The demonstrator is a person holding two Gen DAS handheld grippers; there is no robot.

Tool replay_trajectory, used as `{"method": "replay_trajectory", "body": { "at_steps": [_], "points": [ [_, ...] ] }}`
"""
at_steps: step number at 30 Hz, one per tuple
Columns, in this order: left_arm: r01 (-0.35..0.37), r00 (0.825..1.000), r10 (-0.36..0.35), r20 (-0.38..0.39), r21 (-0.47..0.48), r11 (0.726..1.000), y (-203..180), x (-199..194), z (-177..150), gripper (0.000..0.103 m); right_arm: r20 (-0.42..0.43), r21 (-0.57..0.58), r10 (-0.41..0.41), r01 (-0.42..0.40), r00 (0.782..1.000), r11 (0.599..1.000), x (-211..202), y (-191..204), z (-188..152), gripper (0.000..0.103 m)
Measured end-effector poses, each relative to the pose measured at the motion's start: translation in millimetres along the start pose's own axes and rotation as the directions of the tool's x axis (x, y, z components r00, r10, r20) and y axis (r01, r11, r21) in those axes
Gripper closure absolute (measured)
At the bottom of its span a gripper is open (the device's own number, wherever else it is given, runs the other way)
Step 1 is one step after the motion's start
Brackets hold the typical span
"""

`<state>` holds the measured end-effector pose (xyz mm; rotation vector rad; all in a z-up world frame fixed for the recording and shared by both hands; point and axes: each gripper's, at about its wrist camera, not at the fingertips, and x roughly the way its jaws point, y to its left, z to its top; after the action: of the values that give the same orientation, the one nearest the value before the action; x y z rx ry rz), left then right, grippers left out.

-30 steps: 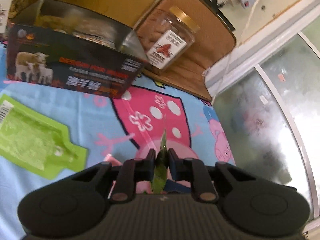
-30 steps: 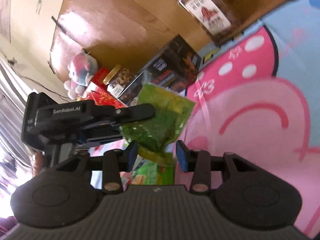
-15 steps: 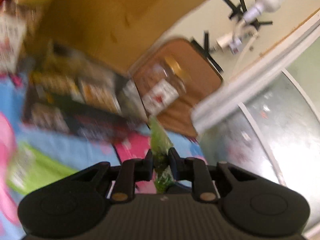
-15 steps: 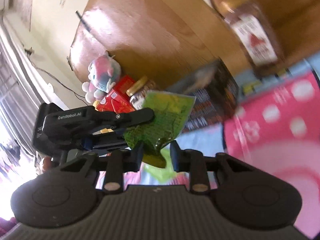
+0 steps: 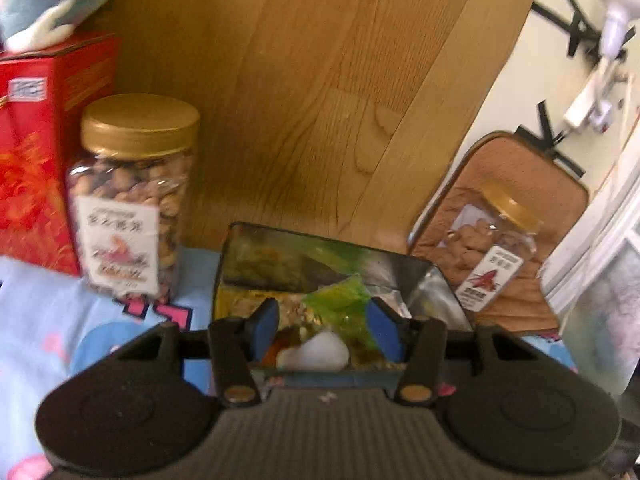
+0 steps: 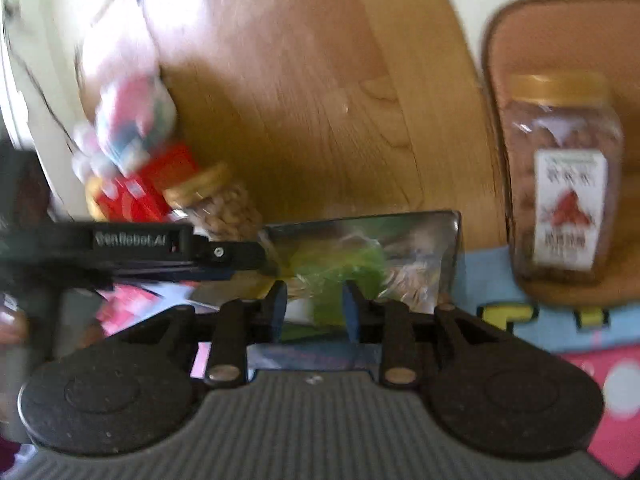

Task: Organize snacks
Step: 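Grasp the pink UHA candy box with the right gripper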

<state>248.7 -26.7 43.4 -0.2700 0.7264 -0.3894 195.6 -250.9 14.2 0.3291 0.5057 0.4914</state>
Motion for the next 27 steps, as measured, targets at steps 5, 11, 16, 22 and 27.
{"method": "replay_trajectory", "body": {
  "at_steps": [5,11,16,22,27],
  "points": [
    [0.079,0.997,-0.078,0.02,-0.015,0.997,13,-43,-38,0.053,0.02,0.1,0.053,-0.055,0.998,0.994,-49,-9,-32,0.067],
    [0.083,0.995,-0.083,-0.063,-0.008,0.997,20,-68,-97,0.053,-0.055,0.237,0.091,-0.075,0.994,0.968,-83,-23,-82,0.067],
    [0.058,0.992,-0.051,-0.119,0.06,0.996,6,-75,-135,0.053,-0.098,0.314,0.115,-0.079,0.988,0.946,-100,-18,-106,0.067],
    [0.185,0.96,-0.182,-0.214,-0.005,0.983,4,-84,-171,0.057,-0.208,0.271,0.135,-0.076,0.969,0.96,-68,26,-114,0.067],
    [0.219,0.963,-0.216,-0.158,-0.003,0.976,14,-126,-178,0.056,-0.224,0.138,0.22,-0.193,0.949,0.971,-63,78,-115,0.067]
  ]
}}
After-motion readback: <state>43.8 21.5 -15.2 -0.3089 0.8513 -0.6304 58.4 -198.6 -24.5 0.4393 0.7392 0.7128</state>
